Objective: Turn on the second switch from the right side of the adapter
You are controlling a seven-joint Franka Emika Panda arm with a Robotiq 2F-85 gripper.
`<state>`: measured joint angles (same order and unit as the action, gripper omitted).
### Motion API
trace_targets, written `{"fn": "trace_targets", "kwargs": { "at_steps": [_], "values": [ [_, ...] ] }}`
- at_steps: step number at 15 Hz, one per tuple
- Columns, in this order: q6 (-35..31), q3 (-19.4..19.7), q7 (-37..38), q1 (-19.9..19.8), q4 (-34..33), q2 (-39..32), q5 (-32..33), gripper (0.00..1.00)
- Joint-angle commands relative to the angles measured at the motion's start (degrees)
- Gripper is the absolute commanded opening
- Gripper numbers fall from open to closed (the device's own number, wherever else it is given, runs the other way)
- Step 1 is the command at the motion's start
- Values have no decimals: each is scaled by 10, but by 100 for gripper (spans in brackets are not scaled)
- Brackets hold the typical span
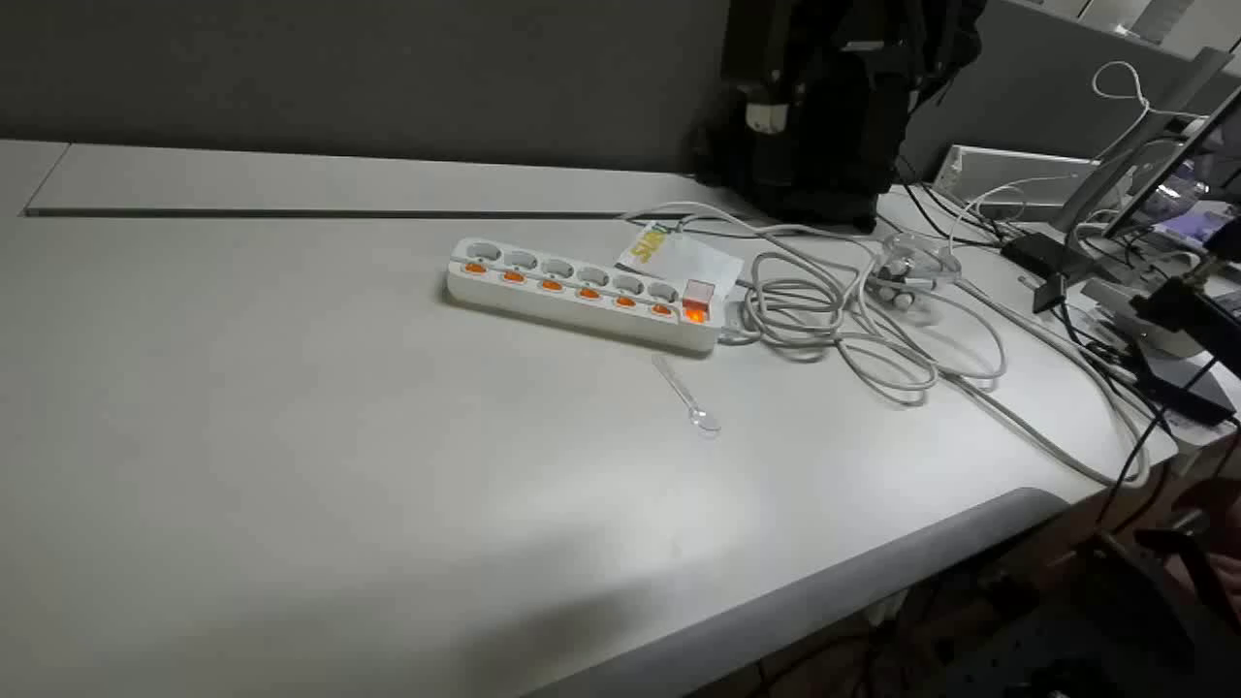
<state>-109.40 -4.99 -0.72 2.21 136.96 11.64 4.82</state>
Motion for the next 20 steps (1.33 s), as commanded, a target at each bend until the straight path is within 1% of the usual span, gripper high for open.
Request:
{"fn": "trace_targets", "kwargs": {
  "at_steps": [1, 11, 12, 13, 15, 18, 20],
  "values": [
    [1, 5, 1, 5, -1, -1, 1, 100],
    [0, 5, 1, 5, -1, -1, 1, 100],
    [-12, 0, 38, 0, -1, -2, 22, 100],
    [-25, -2, 59, -3, -1, -3, 36, 100],
    [-69, -3, 109, -12, -3, -10, 79, 100],
    [-140, 0, 178, -27, -16, -34, 136, 100],
    [-198, 4, 220, -36, -26, -58, 160, 100]
  ]
}}
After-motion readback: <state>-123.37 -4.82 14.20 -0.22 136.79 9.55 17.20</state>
